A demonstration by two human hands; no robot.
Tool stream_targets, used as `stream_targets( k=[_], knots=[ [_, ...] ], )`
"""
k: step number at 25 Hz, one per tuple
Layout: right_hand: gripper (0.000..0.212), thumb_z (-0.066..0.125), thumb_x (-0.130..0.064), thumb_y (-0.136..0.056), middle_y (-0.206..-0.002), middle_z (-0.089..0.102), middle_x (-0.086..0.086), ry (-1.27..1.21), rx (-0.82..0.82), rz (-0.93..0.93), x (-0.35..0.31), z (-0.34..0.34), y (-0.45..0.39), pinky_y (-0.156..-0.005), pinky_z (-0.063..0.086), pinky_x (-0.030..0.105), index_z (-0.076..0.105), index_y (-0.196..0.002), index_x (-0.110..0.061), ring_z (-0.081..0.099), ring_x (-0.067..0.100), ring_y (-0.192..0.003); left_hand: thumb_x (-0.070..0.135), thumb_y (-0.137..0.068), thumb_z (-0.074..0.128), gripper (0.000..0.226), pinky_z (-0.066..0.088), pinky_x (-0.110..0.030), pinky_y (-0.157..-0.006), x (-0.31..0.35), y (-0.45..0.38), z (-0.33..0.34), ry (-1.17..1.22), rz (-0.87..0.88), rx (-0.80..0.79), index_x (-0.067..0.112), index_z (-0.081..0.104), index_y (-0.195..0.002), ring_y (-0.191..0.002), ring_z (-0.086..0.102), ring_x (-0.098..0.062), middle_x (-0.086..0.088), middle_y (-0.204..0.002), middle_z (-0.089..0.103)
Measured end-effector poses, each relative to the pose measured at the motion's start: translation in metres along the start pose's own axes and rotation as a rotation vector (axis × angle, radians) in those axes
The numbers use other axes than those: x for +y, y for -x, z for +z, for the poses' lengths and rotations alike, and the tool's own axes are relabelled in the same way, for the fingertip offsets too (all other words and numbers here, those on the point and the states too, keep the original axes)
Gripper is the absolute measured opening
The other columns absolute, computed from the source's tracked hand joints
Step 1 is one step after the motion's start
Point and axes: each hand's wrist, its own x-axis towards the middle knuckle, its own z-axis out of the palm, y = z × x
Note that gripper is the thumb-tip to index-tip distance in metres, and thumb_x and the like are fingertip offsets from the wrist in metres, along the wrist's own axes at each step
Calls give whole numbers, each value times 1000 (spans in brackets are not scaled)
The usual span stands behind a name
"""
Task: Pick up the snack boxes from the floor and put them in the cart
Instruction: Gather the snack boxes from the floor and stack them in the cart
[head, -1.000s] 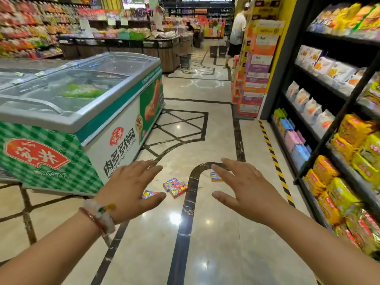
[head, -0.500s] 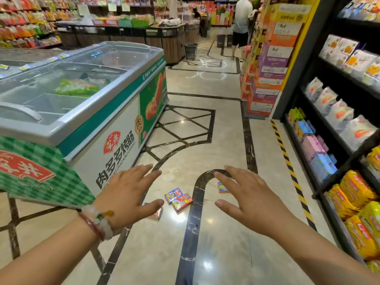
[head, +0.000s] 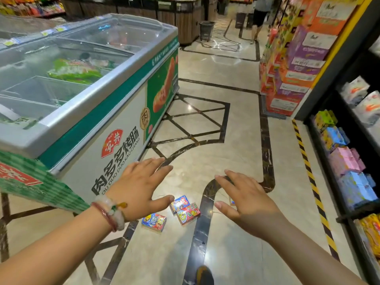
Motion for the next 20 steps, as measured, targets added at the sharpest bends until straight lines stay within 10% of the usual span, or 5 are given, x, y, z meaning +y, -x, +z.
stream_targets(
  k=[4, 8, 20],
  knots=[
    [87, -2, -73, -73, -158, 19, -3, 6, -17, -67, 31, 12, -76, -111, 3, 26, 20, -149, -37, 21, 18, -143, 66, -78, 39, 65, 50, -46, -84, -28, -49, 23, -5, -56, -34, 22, 49, -125, -106, 64, -29, -9, -120, 64],
    [67, 8, -62, -95, -125, 63, 3, 24, -36, -102, 69, 32, -161, -90, 49, 37, 56, -127, -27, 65, 22, -105, 67, -78, 38, 63, 40, -35, -96, -49, -101, 59, 21, -132, -80, 26, 46, -125, -107, 64, -25, -5, -121, 64],
    [62, 19, -56, -97, -125, 63, 8, -46, -78, -265, 112, 295, -331, -94, 45, 34, 56, -129, -18, 59, 25, -108, 59, -76, 40, 63, 51, -48, -82, -134, -143, 383, 168, -288, -230, 15, 57, -118, -104, 65, -29, -13, -117, 64]
  ],
)
